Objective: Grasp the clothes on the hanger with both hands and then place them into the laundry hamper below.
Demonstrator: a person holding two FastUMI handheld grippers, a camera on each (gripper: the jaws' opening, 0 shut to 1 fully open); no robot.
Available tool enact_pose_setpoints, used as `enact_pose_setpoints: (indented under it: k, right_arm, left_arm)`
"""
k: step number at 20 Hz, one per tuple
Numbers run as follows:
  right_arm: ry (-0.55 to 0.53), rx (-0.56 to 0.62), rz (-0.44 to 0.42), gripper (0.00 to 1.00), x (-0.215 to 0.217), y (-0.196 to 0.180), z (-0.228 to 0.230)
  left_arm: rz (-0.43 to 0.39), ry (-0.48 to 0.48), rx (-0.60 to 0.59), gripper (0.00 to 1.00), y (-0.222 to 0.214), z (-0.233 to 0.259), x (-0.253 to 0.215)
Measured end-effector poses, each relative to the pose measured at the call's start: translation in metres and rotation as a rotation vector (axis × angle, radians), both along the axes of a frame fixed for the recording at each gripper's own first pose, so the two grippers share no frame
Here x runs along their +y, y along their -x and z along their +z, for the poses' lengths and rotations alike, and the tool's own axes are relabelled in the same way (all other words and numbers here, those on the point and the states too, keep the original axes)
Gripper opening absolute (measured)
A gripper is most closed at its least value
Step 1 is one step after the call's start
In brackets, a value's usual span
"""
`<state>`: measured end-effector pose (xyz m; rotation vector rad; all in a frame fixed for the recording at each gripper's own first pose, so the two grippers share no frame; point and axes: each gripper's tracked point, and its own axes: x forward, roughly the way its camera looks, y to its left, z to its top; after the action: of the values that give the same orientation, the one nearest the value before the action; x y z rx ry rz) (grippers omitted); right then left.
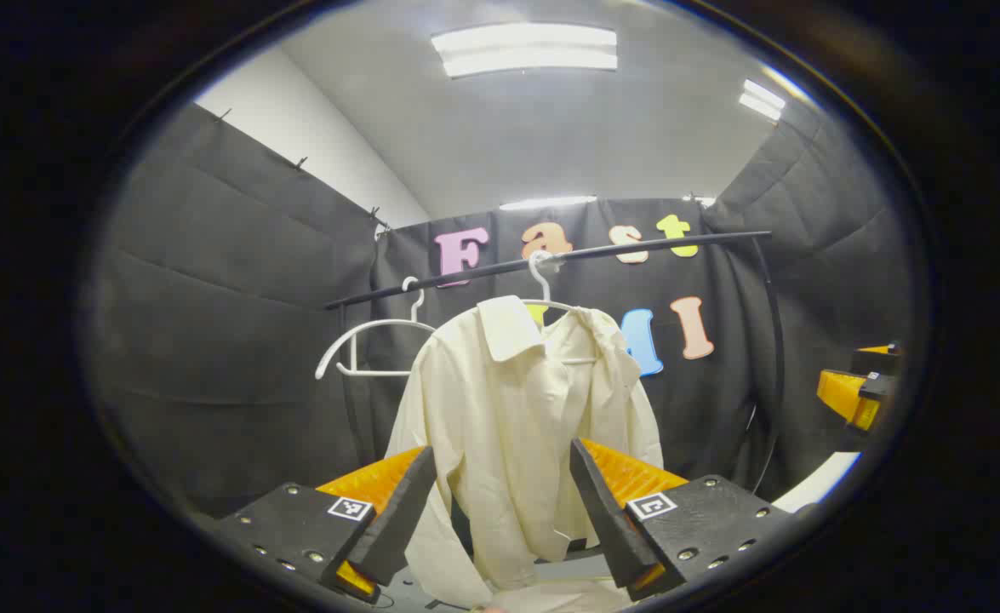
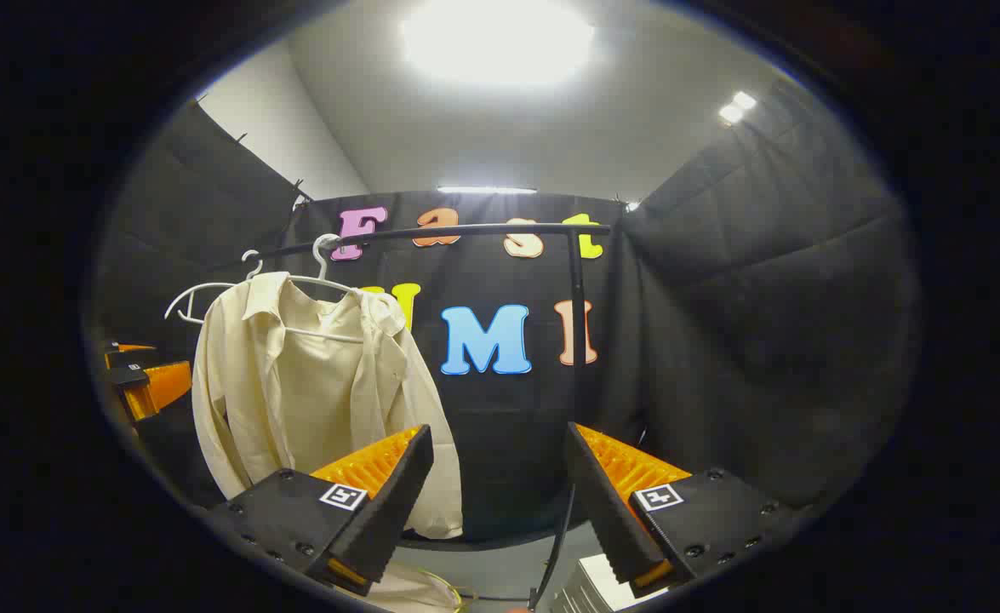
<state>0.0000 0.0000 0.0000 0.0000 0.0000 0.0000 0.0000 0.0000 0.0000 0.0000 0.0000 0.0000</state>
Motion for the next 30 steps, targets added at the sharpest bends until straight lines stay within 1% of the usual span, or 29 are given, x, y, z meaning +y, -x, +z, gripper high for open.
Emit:
enact_pose_setpoints:
  k: [11, 12, 16, 27, 30]
  right_arm:
    - [-0.004, 0.004, -0.009, 0.98, 0.003, -0.003, -0.002]
    - [-0.005, 0.004, -0.009, 0.96, 0.003, -0.003, -0.003]
    - [-0.008, 0.000, -0.008, 0.98, 0.007, -0.007, 0.000]
    - [-0.016, -0.012, 0.001, 0.98, 0.033, -0.009, 0.003]
    - [-0.028, -0.022, 0.029, 0.96, 0.047, -0.019, 0.006]
  left_arm:
    - [-0.008, 0.004, 0.003, 0.93, -0.006, -0.003, -0.002]
    - [-0.010, 0.006, 0.001, 0.93, -0.006, -0.004, -0.003]
    - [-0.023, -0.009, -0.014, 0.93, -0.008, 0.000, -0.004]
    - [-0.034, -0.002, -0.011, 0.93, -0.010, -0.002, 0.005]
    - [-0.039, 0.000, -0.030, 0.93, -0.016, 0.003, 0.006]
